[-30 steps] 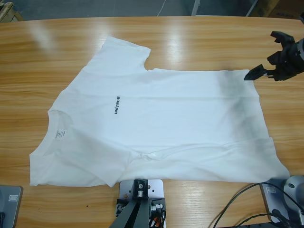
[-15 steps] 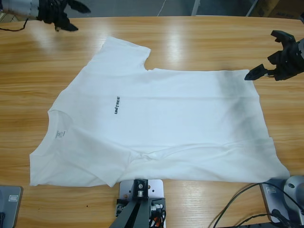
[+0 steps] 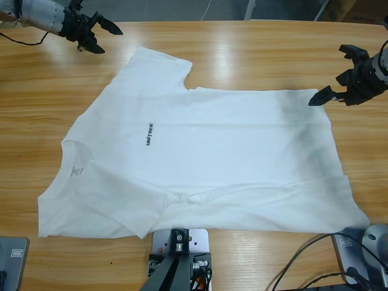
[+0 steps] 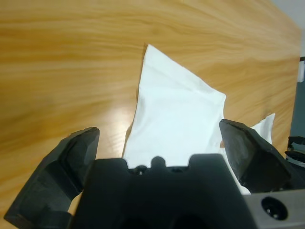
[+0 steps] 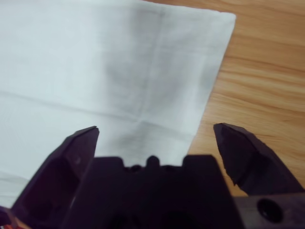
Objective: Fold clothes
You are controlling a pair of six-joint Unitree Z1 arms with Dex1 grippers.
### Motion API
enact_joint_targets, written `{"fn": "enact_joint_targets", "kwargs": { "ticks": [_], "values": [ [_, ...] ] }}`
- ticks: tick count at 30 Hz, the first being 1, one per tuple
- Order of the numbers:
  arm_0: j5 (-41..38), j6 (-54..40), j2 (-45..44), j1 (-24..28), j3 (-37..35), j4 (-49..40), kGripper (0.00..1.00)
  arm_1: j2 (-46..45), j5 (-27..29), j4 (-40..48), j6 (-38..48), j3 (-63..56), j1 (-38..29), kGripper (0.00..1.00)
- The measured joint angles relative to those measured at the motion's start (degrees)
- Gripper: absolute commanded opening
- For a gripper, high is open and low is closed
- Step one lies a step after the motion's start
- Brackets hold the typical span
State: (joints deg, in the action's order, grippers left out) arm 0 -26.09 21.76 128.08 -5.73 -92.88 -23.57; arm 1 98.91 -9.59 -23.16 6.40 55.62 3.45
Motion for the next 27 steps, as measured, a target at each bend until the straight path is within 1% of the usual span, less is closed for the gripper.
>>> {"fn": "enact_joint_targets", "kwargs": {
  "ticks": [5, 7, 11, 14, 17, 22, 27],
  "values": [
    [-0.37, -2.28, 2.21, -0.44, -2.23, -2.14, 1.0, 0.6, 0.88, 0.03, -0.04, 0.17, 0.0, 0.987],
    [-0.05, -4.02, 2.55, -1.01, -3.92, -4.42, 1.0, 0.99, 1.03, 0.12, -0.04, 0.32, 0.0, 0.987],
    [5.74, -8.51, 3.44, -3.59, -7.37, -9.81, 1.0, 1.68, 1.05, 0.26, -0.06, 0.42, 0.0, 0.987],
    [8.2, -9.24, 4.92, -5.41, -11.76, -13.94, 0.999, 1.92, 1.05, 0.39, -0.17, 0.42, 0.0, 0.987],
    [8.83, -9.26, 6.2, -6.16, -14.7, -15.93, 1.0, 1.92, 1.05, 0.47, -0.29, 0.42, 0.0, 0.987],
    [8.83, -8.77, 6.92, -6.17, -15.74, -17.27, 0.985, 1.92, 1.05, 0.5, -0.43, 0.42, 0.0, 0.987],
    [6.33, -2.69, 6.93, -6.17, -16.13, -19.92, 0.94, 1.92, 1.19, 0.5, -0.47, 0.42, 0.0, 0.987]
  ]
}}
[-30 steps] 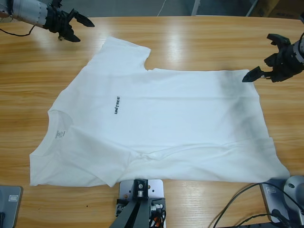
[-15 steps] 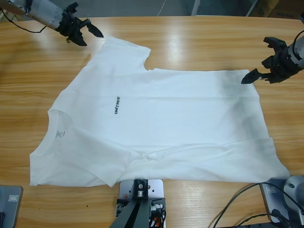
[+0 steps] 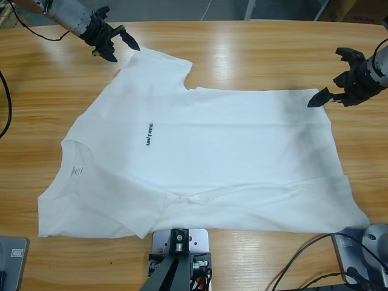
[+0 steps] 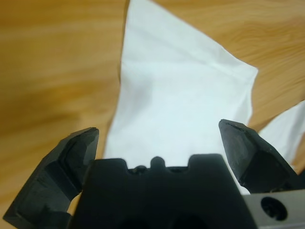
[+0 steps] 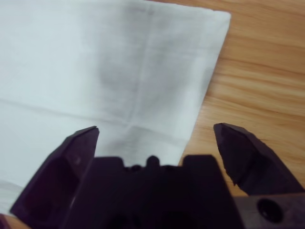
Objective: Fold clothes
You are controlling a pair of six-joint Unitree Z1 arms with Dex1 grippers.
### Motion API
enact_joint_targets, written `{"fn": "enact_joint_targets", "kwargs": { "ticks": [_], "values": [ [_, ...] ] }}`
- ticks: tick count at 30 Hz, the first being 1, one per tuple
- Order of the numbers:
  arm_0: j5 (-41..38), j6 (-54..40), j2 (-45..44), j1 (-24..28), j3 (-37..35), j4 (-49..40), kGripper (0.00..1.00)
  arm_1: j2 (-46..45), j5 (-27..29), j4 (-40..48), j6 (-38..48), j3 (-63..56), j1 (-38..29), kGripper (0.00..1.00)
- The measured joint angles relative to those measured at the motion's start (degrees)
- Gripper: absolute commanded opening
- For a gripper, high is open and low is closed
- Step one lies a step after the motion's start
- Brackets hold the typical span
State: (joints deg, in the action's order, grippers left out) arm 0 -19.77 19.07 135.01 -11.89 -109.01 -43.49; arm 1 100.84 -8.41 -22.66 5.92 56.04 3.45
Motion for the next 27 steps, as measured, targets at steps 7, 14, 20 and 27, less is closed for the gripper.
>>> {"fn": "enact_joint_targets", "kwargs": {
  "ticks": [7, 14, 20, 27],
  "values": [
    [0.36, 2.38, 0.0, 1.7, -0.08, -4.26, 0.95, 0.0, 0.0, 0.0, -0.01, 0.0, 0.0, 0.987],
    [8.56, -3.4, 0.36, 0.69, -1.57, -4.89, 0.946, 0.0, 0.0, 0.01, -0.02, 0.0, 0.0, 0.987],
    [14.74, -3.97, 5.02, -2.84, -11.88, -12.21, 0.942, 0.0, 0.03, 0.01, -0.02, 0.0, 0.0, 0.987],
    [14.71, -3.97, 7.73, -4.15, -17.52, -16.09, 0.829, 0.08, 0.1, 0.41, -0.03, 0.0, 0.0, 0.987]
  ]
}}
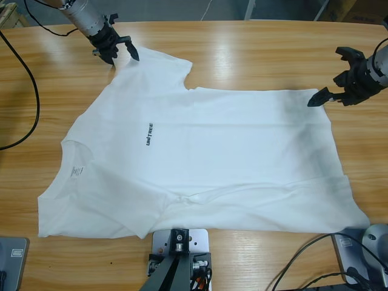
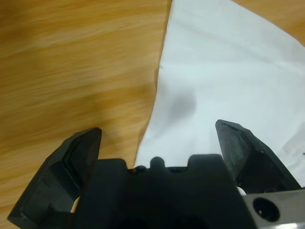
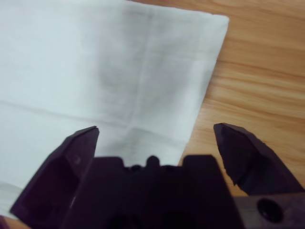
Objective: Fold clothes
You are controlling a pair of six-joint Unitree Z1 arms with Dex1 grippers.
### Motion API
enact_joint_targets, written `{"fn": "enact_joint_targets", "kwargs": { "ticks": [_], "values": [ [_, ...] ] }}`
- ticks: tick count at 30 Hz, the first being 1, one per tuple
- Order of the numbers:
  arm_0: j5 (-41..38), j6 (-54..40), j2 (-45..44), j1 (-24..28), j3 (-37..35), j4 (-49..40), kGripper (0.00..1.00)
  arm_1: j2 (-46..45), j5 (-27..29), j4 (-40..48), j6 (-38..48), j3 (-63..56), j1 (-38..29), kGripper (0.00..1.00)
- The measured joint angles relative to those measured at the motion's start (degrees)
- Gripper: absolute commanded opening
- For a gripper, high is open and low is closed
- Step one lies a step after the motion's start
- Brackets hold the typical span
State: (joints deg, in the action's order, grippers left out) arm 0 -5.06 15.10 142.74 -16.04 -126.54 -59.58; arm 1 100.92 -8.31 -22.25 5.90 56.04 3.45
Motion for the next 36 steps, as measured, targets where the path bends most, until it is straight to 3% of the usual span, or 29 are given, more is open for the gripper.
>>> {"fn": "enact_joint_targets", "kwargs": {
  "ticks": [13, 16, 24, 36],
  "values": [
    [-10.94, 0.0, 0.02, 0.23, -0.49, -2.08, 0.804, 0.09, 0.0, 0.02, -0.01, 0.0, 0.0, 0.987],
    [-9.23, -0.05, 0.02, 0.32, -0.49, -2.58, 0.85, 0.09, 0.0, 0.02, -0.03, 0.0, 0.0, 0.987],
    [-1.13, -1.59, 0.09, 0.7, -0.81, -3.02, 0.862, 0.09, 0.01, 0.27, -0.12, 0.0, 0.0, 0.982],
    [0.72, -1.57, 0.51, -0.94, -1.04, -3.28, 0.867, 0.09, 0.02, 0.46, -0.15, 0.0, 0.0, 0.982]
  ]
}}
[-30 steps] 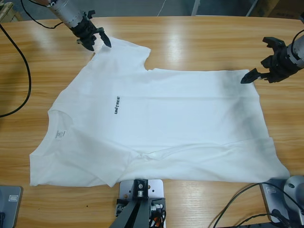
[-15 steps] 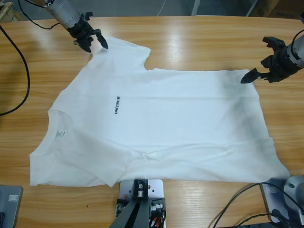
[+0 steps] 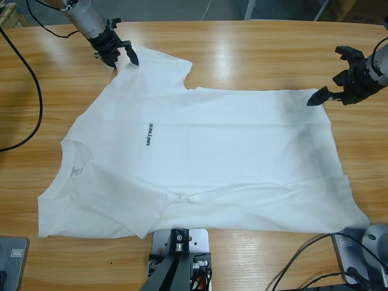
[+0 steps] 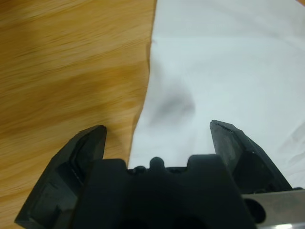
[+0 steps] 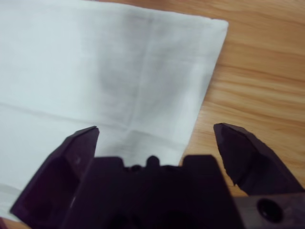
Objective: Fold clothes
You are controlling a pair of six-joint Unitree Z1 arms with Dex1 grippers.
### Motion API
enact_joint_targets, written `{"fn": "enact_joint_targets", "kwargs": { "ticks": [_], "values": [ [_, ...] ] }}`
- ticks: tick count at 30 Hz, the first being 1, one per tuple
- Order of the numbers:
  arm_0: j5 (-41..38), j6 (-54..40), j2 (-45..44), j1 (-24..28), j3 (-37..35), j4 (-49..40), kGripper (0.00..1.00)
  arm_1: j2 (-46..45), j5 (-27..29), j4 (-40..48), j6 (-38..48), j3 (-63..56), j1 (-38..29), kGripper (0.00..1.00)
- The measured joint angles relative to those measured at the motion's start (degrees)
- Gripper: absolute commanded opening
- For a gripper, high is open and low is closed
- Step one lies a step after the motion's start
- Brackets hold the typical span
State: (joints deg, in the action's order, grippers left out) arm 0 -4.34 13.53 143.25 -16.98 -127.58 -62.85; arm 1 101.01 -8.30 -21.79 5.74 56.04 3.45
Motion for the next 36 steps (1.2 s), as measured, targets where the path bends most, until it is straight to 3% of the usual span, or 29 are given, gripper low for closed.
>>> {"fn": "enact_joint_targets", "kwargs": {
  "ticks": [9, 15, 25, 36],
  "values": [
    [0.85, 0.65, 0.03, -1.89, -0.14, -0.39, 0.851, 0.0, 0.04, 0.0, 0.0, 0.0, 0.0, 0.982],
    [-3.95, 0.65, 0.05, -1.97, -1.6, -0.4, 0.743, 0.0, 0.06, 0.0, 0.0, 0.0, 0.0, 0.982],
    [-7.23, 0.64, 0.05, -1.93, -2.1, -0.44, 0.743, 0.0, 0.06, 0.03, 0.0, 0.0, 0.0, 0.982],
    [6.7, -1.12, 0.05, -0.77, -3.05, -1.79, 0.752, 0.0, 0.06, 0.2, -0.05, 0.0, 0.0, 0.982]
  ]
}}
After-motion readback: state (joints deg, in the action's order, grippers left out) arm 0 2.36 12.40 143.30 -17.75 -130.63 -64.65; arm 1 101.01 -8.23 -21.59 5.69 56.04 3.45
